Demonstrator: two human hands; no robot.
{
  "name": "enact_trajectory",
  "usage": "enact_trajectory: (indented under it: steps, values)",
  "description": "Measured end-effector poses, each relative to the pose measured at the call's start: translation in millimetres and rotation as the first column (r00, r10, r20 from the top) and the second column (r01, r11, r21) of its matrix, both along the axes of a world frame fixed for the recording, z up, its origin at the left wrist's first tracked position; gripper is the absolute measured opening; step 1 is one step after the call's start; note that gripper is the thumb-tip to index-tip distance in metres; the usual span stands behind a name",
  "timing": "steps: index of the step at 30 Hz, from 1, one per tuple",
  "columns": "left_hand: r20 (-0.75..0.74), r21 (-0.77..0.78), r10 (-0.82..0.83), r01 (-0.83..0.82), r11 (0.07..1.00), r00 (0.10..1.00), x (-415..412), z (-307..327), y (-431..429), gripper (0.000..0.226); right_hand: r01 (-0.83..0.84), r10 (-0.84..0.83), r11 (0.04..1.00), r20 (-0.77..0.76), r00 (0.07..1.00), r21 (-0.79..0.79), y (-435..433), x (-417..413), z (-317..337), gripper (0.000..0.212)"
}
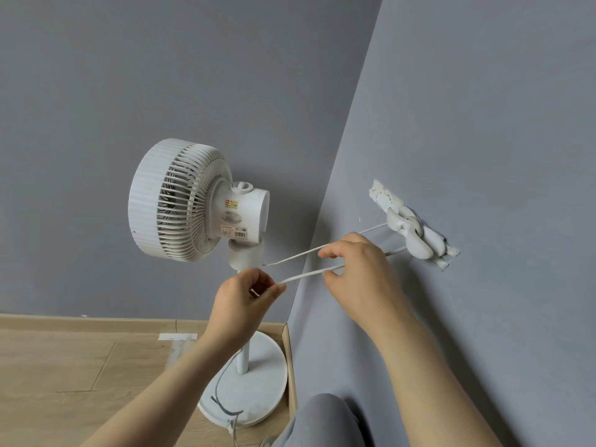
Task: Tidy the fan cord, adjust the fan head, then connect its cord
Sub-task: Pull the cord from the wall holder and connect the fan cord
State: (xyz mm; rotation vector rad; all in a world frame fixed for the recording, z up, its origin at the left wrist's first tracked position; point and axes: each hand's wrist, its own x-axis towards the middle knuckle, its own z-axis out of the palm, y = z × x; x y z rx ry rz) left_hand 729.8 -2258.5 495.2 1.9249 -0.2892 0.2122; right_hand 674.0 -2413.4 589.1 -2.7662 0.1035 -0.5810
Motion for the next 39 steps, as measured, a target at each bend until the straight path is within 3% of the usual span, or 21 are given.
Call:
enact_trajectory:
  steps: [5,10,16,23,39]
  values:
    - [0.004,-0.053,-0.053,0.054,0.997,0.999,-2.1,3.1,6.2,0.017,-0.046,0.023,0.990,-0.177,0.984,-0.131,6.9,11.1,8.7,0.026]
    - [-0.020,-0.074,-0.140,0.138,0.988,0.990,-8.8,8.1,15.9,0.010,-0.106,0.072,0.988,-0.281,0.957,-0.109,12.0,23.6,20.2,0.012]
    - [0.050,-0.064,-0.088,0.092,0.994,0.995,-6.3,17.8,21.7,0.009,-0.157,0.118,0.985,-0.396,0.911,-0.067,7.5,22.7,35.3,0.007]
    - [-0.021,-0.104,-0.138,0.135,0.985,0.990,-3.2,18.7,28.4,0.022,-0.151,0.102,0.979,-0.316,0.943,-0.136,4.7,37.0,41.0,0.008]
    - [-0.113,-0.038,-0.220,0.217,0.975,0.969,1.2,8.3,20.1,0.041,-0.054,0.000,0.990,-0.385,0.923,-0.129,-20.9,80.1,63.9,0.012]
